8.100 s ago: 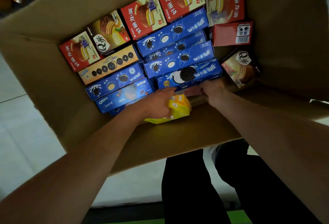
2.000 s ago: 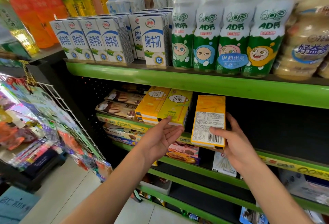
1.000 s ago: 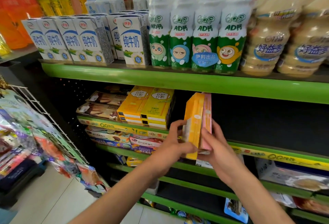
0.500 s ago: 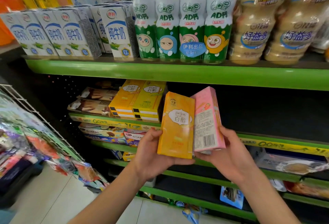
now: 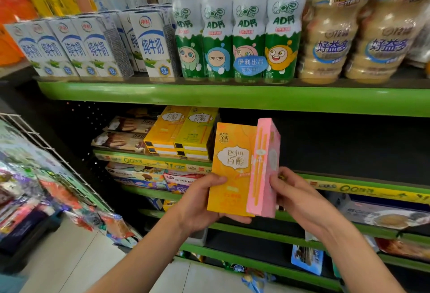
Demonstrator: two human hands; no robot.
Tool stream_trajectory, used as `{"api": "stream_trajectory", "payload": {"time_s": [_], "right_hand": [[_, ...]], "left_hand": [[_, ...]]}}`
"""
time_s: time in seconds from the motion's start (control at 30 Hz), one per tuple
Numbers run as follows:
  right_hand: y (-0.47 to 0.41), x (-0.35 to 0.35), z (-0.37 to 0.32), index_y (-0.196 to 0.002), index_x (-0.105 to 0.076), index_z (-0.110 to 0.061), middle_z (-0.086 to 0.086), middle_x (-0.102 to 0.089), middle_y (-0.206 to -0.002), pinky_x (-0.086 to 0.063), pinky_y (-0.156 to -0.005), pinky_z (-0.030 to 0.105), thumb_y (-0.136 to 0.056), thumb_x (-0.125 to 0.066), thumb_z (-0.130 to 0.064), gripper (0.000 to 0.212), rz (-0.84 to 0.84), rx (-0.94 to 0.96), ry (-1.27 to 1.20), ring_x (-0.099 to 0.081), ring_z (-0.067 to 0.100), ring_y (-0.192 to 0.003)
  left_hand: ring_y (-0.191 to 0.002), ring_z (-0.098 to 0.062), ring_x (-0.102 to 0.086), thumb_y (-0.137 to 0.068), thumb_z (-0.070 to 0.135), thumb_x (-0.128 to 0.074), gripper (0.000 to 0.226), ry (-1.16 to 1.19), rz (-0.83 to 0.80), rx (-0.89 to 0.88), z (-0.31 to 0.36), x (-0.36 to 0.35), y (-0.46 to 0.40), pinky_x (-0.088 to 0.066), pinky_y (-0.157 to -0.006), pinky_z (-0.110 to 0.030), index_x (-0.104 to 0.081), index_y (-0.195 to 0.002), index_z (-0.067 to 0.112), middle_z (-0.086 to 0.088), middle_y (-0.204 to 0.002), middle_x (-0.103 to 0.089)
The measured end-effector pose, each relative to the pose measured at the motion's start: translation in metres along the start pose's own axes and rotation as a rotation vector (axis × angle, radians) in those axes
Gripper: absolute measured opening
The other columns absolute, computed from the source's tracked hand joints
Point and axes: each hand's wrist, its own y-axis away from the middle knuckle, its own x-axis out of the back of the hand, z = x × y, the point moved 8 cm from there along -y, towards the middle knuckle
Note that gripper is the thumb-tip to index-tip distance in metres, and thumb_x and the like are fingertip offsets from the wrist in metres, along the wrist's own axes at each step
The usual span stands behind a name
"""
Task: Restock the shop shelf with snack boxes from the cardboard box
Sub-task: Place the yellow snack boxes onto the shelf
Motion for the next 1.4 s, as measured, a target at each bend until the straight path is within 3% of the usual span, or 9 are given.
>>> {"api": "stream_trajectory", "payload": {"time_s": [0.13, 0.33, 0.47, 0.7, 1.03, 1.4], "right_hand": [[-0.004, 0.003, -0.003, -0.120, -0.055, -0.013, 0.006, -0.073, -0.115, -0.060, -0.071, 0.035, -0.077, -0.072, -0.022, 0.048, 0.080, 0.035, -0.185, -0.071, 0.024, -0.103], [-0.006, 0.019, -0.019, -0.116, -0.058, -0.021, -0.005, -0.075, -0.105, -0.058, -0.064, 0.024, -0.086, -0.067, -0.029, 0.032, 0.310, 0.195, -0.157, -0.072, 0.013, -0.095], [-0.012, 0.021, -0.016, -0.113, -0.058, -0.024, -0.006, -0.075, -0.102, -0.057, -0.062, 0.024, -0.097, -0.058, -0.027, 0.017, 0.366, 0.194, -0.140, -0.073, 0.012, -0.093], [-0.017, 0.005, -0.011, -0.114, -0.057, -0.031, -0.005, -0.074, -0.108, -0.057, -0.083, 0.040, -0.099, -0.055, -0.032, 0.016, 0.333, 0.217, -0.133, -0.071, 0.015, -0.101], [-0.017, 0.003, -0.014, -0.117, -0.055, -0.031, -0.008, -0.074, -0.108, -0.058, -0.077, 0.035, -0.098, -0.055, -0.033, 0.019, 0.314, 0.231, -0.131, -0.071, 0.013, -0.100], [-0.017, 0.005, -0.015, -0.118, -0.055, -0.030, -0.007, -0.074, -0.109, -0.057, -0.081, 0.039, -0.097, -0.056, -0.033, 0.021, 0.316, 0.228, -0.149, -0.071, 0.014, -0.101]], "left_hand": [[-0.109, -0.041, -0.066, -0.085, 0.020, -0.067, 0.038, -0.087, 0.185, -0.021, 0.011, 0.009, -0.001, -0.060, -0.067, -0.052, -0.068, -0.123, 0.016, -0.018, -0.128, -0.065], [-0.108, -0.040, -0.067, -0.083, 0.022, -0.071, 0.054, -0.276, 0.372, -0.127, 0.032, 0.029, 0.012, -0.061, -0.066, -0.050, -0.053, -0.134, 0.020, -0.013, -0.128, -0.066], [-0.110, -0.039, -0.066, -0.080, 0.027, -0.074, 0.059, -0.251, 0.379, -0.160, 0.032, 0.033, 0.014, -0.060, -0.066, -0.047, -0.053, -0.135, 0.021, -0.013, -0.129, -0.065], [-0.111, -0.040, -0.065, -0.079, 0.033, -0.074, 0.061, -0.189, 0.364, -0.174, 0.025, 0.030, 0.008, -0.060, -0.067, -0.046, -0.052, -0.135, 0.022, -0.014, -0.129, -0.065], [-0.113, -0.041, -0.064, -0.079, 0.034, -0.075, 0.061, -0.196, 0.351, -0.177, 0.031, 0.031, 0.007, -0.060, -0.069, -0.048, -0.054, -0.135, 0.023, -0.014, -0.130, -0.064], [-0.111, -0.041, -0.065, -0.080, 0.033, -0.074, 0.058, -0.194, 0.347, -0.175, 0.031, 0.032, 0.003, -0.060, -0.069, -0.048, -0.054, -0.134, 0.024, -0.014, -0.129, -0.065]]}}
